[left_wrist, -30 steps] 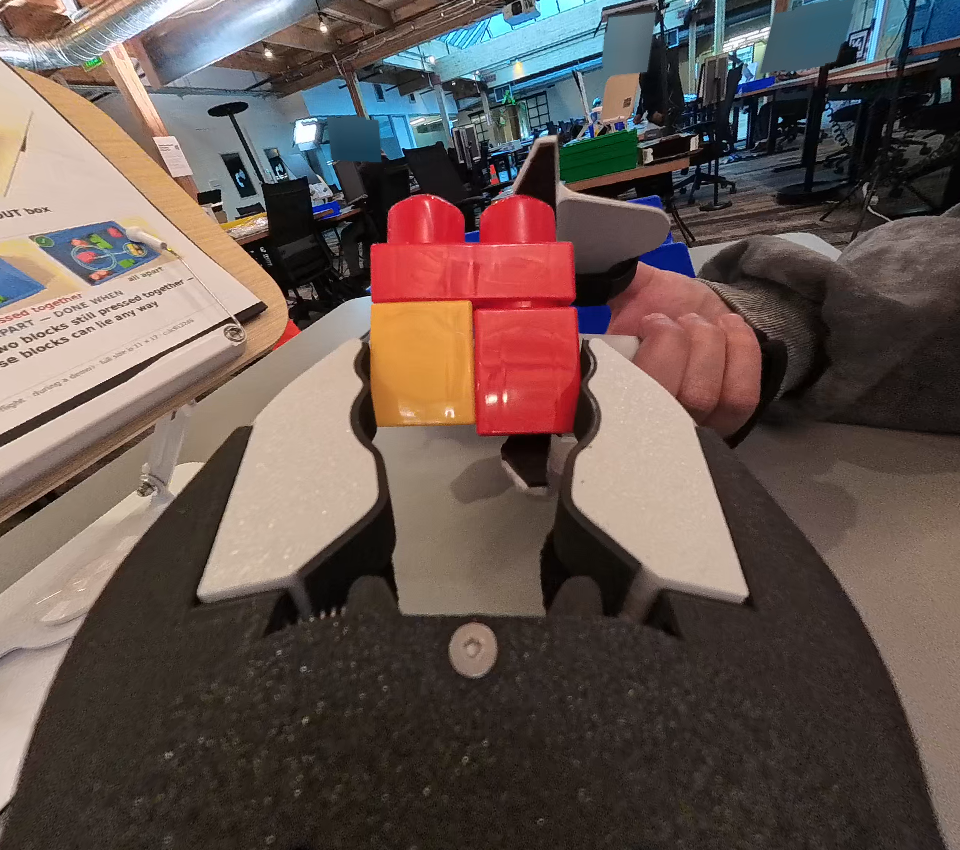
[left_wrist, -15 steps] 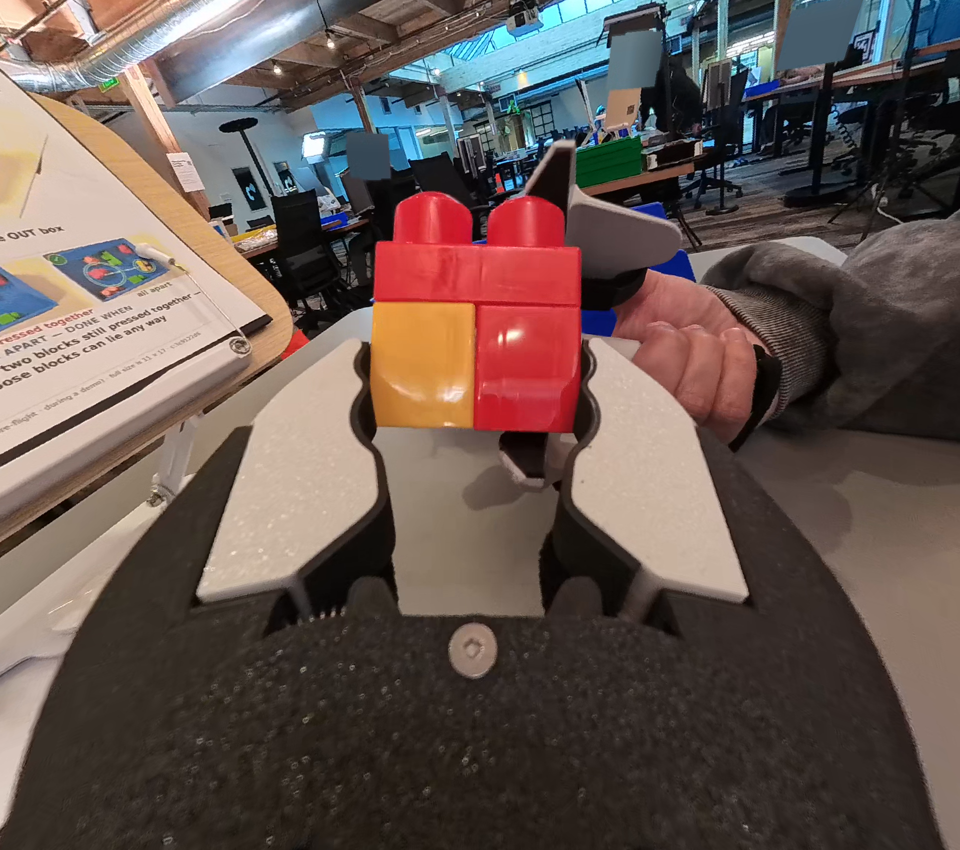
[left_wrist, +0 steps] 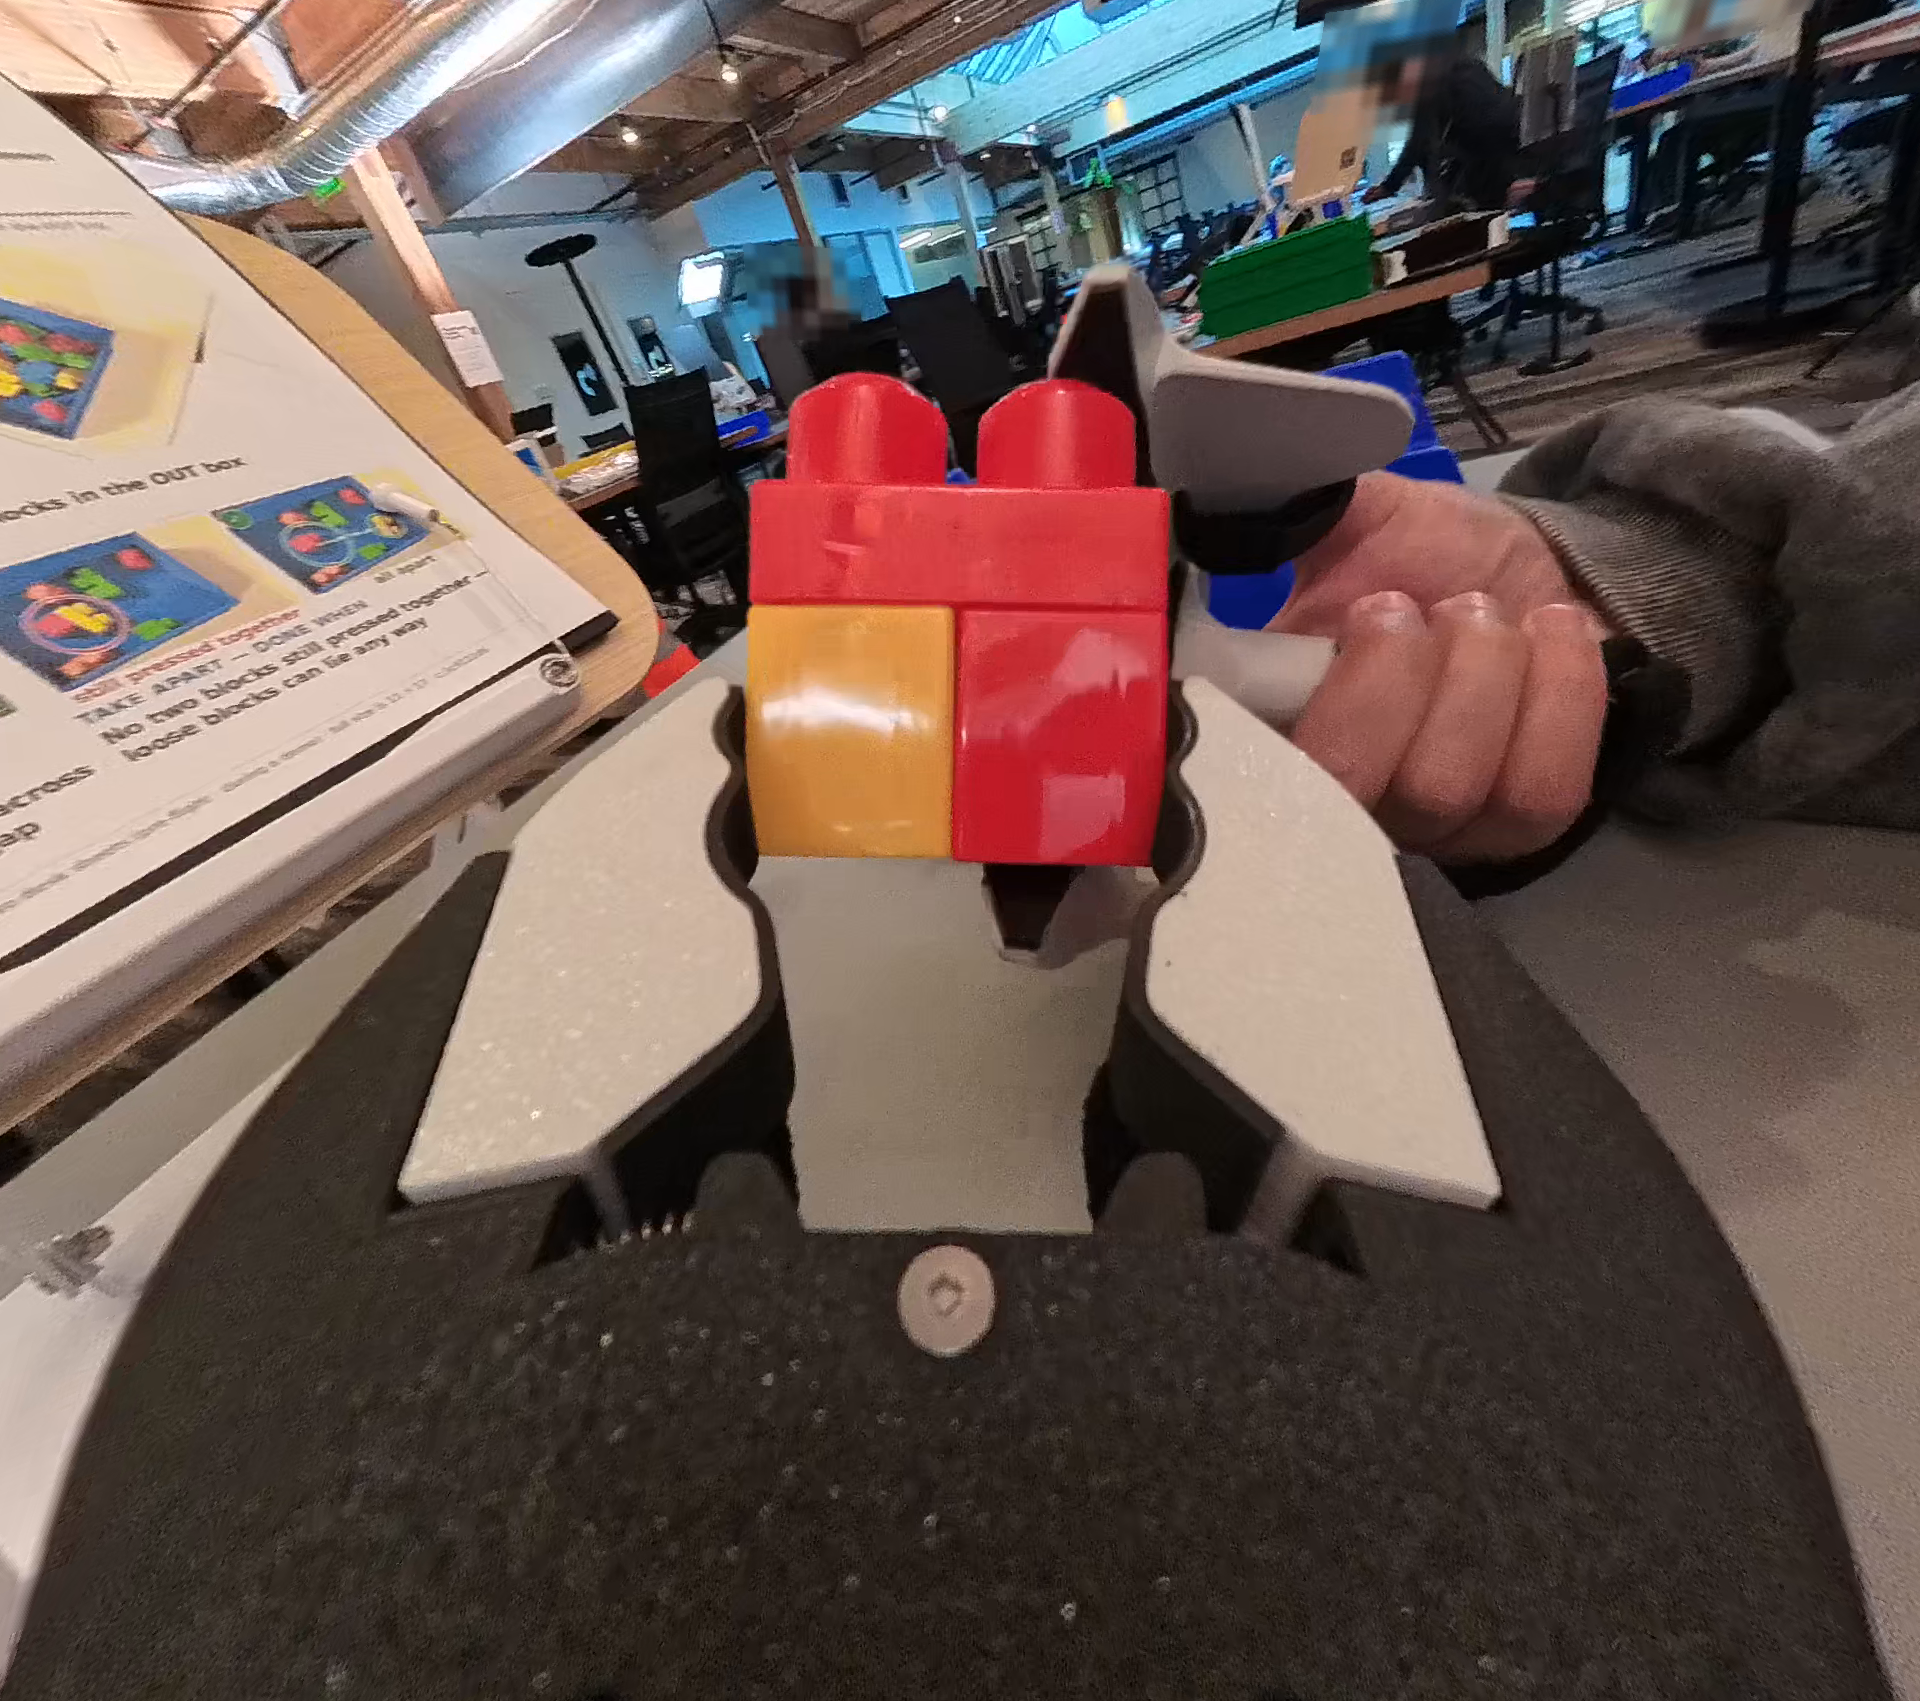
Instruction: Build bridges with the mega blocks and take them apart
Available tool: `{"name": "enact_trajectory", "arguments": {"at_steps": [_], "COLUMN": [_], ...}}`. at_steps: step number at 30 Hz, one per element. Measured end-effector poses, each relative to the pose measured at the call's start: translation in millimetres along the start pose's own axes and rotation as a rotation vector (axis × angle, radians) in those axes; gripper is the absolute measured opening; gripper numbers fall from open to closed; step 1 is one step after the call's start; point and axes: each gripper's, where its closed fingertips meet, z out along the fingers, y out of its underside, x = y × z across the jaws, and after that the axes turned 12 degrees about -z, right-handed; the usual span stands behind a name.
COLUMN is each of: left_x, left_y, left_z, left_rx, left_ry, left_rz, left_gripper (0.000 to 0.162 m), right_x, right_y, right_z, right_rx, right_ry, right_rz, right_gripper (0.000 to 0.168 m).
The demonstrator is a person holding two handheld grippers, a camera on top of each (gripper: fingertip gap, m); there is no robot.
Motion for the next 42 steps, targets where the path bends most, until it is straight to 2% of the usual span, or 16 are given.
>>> {"name": "enact_trajectory", "arguments": {"at_steps": [4, 6, 9, 12, 14, 16, 19, 20, 24, 27, 32, 35, 37, 42], "left_x": [-6.8, -8.6, -12.1, -22.6, -19.9, -13.1, -5.1, -4.6, -5.5, -2.0, 30.7, 40.9, 43.0, 55.8], "left_y": [-2.6, 0.0, 3.1, 10.8, 16.6, 21.3, 30.2, 35.3, 37.4, 30.7, 43.0, 30.8, 22.5, 17.4], "left_z": [-4.8, -5.2, -5.1, -7.0, -7.2, -5.6, -2.9, -2.5, -6.4, -19.9, -52.3, -69.7, -80.4, -90.9], "left_rx": [0.015, 0.006, -0.012, -0.073, -0.104, -0.125, -0.169, -0.196, -0.281, -0.317, -0.407, -0.364, -0.349, -0.327], "left_ry": [-0.040, -0.048, -0.086, -0.190, -0.194, -0.172, -0.146, -0.142, -0.176, -0.256, -0.277, -0.310, -0.340, -0.318], "left_rz": [-0.006, -0.010, 0.019, 0.140, 0.185, 0.200, 0.225, 0.223, 0.216, 0.112, -0.247, -0.387, -0.446, -0.462], "left_gripper": [0.075, 0.075, 0.075, 0.075, 0.075, 0.075, 0.075, 0.075, 0.077, 0.092, 0.091, 0.084, 0.075, 0.071], "right_x": [5.9, 7.6, 15.6, 21.4, 25.1, 32.8, 43.7, 45.5, 43.7, 22.0, -50.9, -106.8, -141.0, -181.6], "right_y": [-4.8, -5.9, -14.4, -25.5, -30.2, -23.3, -14.5, -12.7, -15.6, -21.2, -38.7, -56.1, -66.1, -72.6], "right_z": [-3.0, -0.9, -5.1, -15.8, -23.1, -25.1, -30.4, -31.5, -32.0, -27.2, -29.6, -62.4, -100.9, -248.6], "right_rx": [-0.018, -0.044, -0.078, -0.119, -0.150, -0.227, -0.287, -0.293, -0.300, -0.286, -0.305, -0.285, -0.252, -0.234], "right_ry": [0.178, 0.265, 0.485, 0.730, 0.857, 0.901, 0.934, 0.942, 1.002, 1.010, 1.115, 1.237, 1.355, 1.867], "right_rz": [-0.126, -0.205, -0.382, -0.559, -0.647, -0.653, -0.628, -0.616, -0.672, -0.714, -0.903, -0.963, -0.955, -0.757], "right_gripper": [0.107, 0.106, 0.102, 0.089, 0.082, 0.076, 0.042, 0.037, 0.037, 0.037, 0.037, 0.037, 0.037, 0.037]}}
